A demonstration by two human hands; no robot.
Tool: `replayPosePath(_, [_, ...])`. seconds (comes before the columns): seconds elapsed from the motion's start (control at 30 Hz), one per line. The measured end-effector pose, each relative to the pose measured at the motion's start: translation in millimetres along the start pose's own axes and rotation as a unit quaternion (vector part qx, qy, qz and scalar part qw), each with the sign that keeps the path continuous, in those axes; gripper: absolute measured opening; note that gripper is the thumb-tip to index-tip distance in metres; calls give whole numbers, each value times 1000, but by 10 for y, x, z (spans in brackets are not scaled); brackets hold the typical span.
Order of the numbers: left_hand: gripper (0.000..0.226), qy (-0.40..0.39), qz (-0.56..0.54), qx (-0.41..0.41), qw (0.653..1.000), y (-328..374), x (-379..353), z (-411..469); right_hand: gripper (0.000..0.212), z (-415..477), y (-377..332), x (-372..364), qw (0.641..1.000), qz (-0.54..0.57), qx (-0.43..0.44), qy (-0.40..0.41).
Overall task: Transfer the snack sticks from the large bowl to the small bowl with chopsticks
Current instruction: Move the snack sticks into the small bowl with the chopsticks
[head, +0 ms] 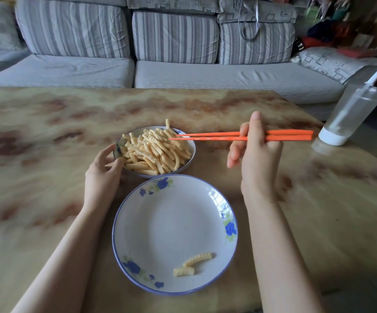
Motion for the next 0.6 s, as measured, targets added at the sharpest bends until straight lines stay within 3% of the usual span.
replayPosePath(0.2, [40,-4,-3,5,1000,-22,-16,14,41,-19,198,-66,998,-49,-28,-27])
replayPosePath(0.43, [40,-6,-4,5,1000,-29,-18,11,41,47,3,53,998,-29,-44,-28])
replayPosePath(0.6, [40,-6,-7,4,1000,-21,-13,3,41,34,-158,-6,977,-60,-100,-180])
Point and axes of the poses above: each hand's wrist, its own z-axis towards the middle knuckle, its own x-axis out of the back of the hand, y = z × x, the point moved 10 cm from there along z, towards the middle knuckle, and after that the axes turned 13 degrees about z, right-handed, at the moved point
